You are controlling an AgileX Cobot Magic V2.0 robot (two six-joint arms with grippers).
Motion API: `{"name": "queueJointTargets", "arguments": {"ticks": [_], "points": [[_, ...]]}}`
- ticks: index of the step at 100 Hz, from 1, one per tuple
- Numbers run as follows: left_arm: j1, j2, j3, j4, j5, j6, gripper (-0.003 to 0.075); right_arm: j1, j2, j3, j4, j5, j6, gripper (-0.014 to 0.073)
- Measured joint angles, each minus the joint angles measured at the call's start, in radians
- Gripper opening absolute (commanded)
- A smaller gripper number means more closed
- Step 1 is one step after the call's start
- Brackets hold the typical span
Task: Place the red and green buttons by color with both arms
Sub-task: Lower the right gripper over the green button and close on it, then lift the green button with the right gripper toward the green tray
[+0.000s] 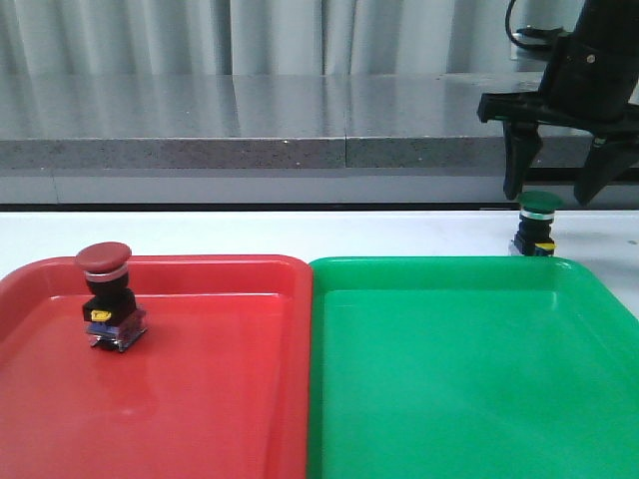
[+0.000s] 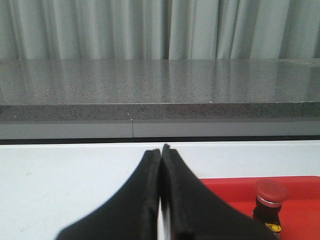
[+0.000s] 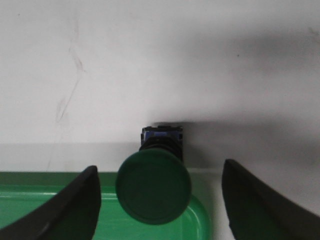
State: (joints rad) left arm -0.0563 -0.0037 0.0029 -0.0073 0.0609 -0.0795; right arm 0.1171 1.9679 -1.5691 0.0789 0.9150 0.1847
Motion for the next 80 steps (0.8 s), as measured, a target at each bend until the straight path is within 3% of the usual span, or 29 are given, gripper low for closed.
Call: {"name": "queueJointTargets", "arguments": {"ticks": [19,50,80], "points": [[0.000,0.000,0.000,0.000,0.000,0.000,-0.0020,0.000,0.031,-0.007,0.003,0.000,0.000,0.0500],[0.000,0.000,0.000,0.000,0.000,0.000,-0.0020,0.000,0.060,-0.007,0.003,0.000,0.000,0.0244],[0.000,0.000,0.000,0.000,0.000,0.000,-0.0020,0.000,0.040,-0.007,0.003,0.000,-0.003,0.0228]]}}
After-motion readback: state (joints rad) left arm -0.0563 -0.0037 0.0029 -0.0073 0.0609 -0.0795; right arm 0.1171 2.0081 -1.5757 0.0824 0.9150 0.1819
